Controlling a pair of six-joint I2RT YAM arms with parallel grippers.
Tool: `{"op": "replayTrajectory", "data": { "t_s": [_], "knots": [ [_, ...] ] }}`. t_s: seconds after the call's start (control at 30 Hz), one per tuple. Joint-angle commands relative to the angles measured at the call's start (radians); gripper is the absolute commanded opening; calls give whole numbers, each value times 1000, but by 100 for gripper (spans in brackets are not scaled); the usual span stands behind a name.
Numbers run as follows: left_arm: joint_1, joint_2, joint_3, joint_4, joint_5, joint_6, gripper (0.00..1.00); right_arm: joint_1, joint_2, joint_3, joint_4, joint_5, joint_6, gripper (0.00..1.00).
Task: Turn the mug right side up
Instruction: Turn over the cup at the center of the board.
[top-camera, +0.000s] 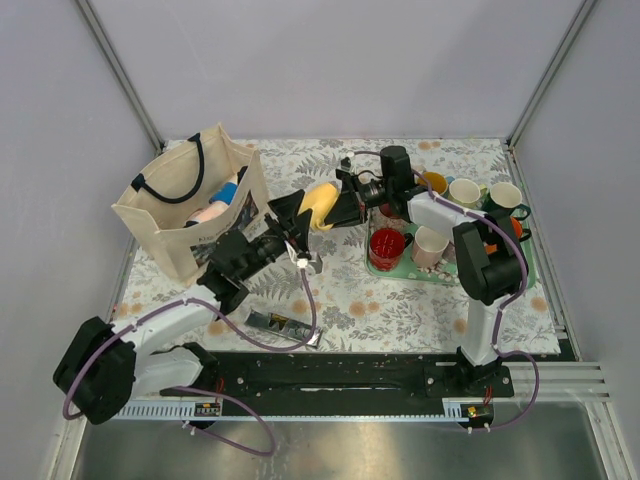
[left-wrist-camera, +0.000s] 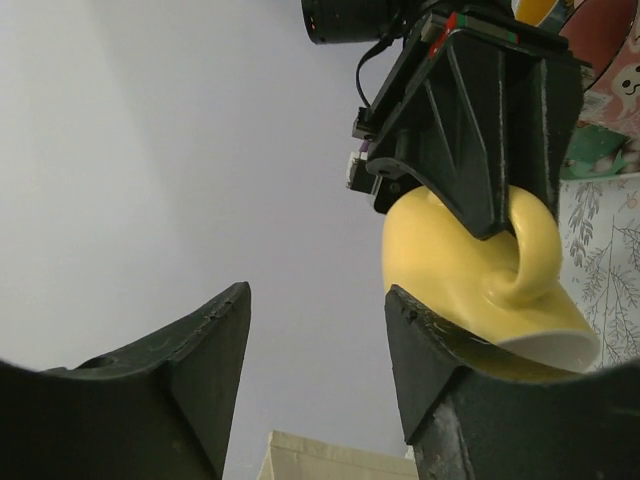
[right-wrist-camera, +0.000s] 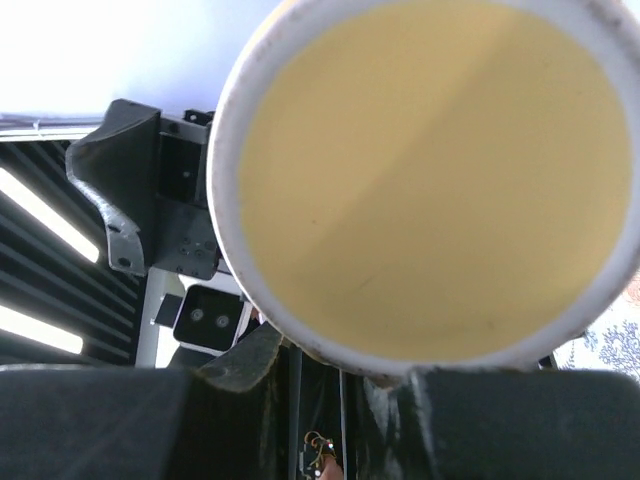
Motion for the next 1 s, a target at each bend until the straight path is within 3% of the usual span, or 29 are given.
{"op": "replayTrajectory", "data": {
  "t_s": [0.0,0.07,0.13,0.37,0.5,0.6,0.67,0.77,0.87,0.9,0.97],
  "knots": [
    [13,-143,58,-170,-31,-32,63,3,-72,31,277,-202,162,0],
    [64,-232,94,-411,45,-81,65,2,-72,33,278,-202,165,0],
    [88,-283,72,-501,95,-57,67,2,-71,41,275,-202,165,0],
    [88,-250,-16,-336,86,-29,71,5,-78,51,228,-204,145,0],
    [79,-92,-65,-5,17,23,69,5,-91,41,168,-204,119,0],
    [46,101,-48,317,-80,48,61,8,-97,35,130,-202,105,0],
    [39,184,-5,452,-112,55,49,7,-103,28,119,-204,98,0],
    [39,221,67,433,-141,30,35,7,-106,25,97,-204,87,0],
    [39,203,102,326,-125,-13,6,7,-98,37,79,-204,81,0],
    [38,194,105,289,-109,-23,0,7,-94,42,76,-204,78,2],
    [33,171,99,240,-85,-40,0,5,-88,54,86,-202,76,20]
  ]
}}
